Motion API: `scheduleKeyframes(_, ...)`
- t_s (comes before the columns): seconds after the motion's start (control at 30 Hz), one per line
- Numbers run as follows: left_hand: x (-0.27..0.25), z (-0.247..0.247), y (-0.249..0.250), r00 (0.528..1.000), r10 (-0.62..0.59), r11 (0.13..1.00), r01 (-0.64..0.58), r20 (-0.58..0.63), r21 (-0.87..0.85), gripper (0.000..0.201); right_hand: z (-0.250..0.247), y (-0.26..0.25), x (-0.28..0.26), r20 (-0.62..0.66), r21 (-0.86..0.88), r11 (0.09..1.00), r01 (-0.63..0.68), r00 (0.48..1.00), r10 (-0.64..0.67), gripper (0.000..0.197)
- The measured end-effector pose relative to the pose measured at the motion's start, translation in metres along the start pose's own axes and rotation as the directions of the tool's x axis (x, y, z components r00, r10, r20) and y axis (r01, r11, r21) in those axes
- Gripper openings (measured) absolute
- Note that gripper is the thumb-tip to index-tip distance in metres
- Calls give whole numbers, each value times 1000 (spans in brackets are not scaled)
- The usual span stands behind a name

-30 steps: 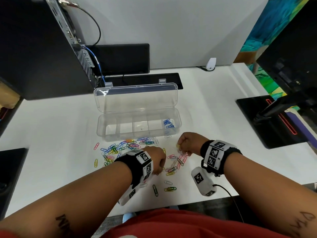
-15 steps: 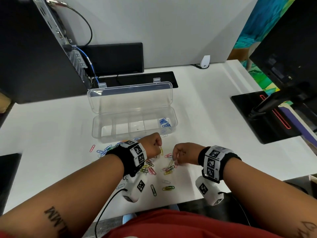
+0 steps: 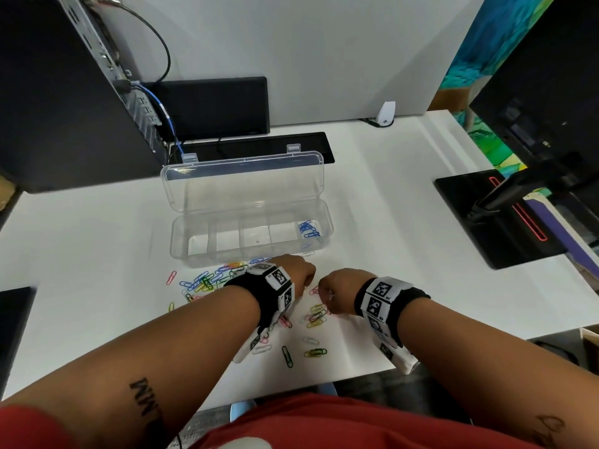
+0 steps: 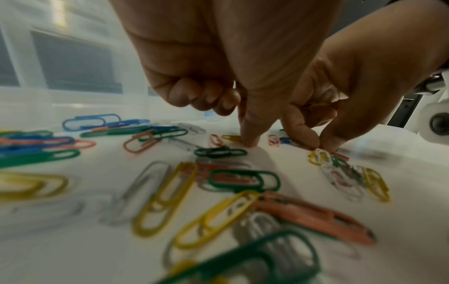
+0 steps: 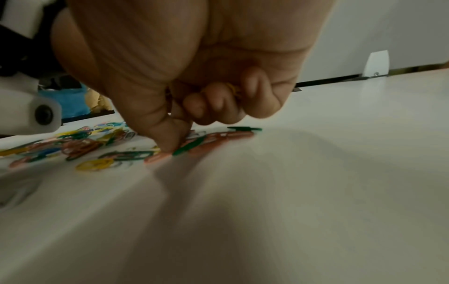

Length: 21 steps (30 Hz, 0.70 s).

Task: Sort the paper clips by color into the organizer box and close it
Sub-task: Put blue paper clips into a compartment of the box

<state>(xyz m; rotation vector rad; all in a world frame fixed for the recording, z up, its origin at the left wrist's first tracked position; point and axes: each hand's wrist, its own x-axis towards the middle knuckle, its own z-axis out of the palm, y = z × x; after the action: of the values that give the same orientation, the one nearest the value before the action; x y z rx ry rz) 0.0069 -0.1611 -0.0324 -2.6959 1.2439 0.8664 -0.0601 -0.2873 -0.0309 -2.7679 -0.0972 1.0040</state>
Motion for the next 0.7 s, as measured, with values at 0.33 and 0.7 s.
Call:
scheduleKeyframes(0.33,-4,0,-6,998,-43,992,48,42,-115,22,4,-4,2,-5,63,998,21,1000,-21,24)
scheduleKeyframes(0.7,-14,-8,-27,977,-210,824,161,-29,-543,27,-6,2,0,42,194,981,13,999,-21,11)
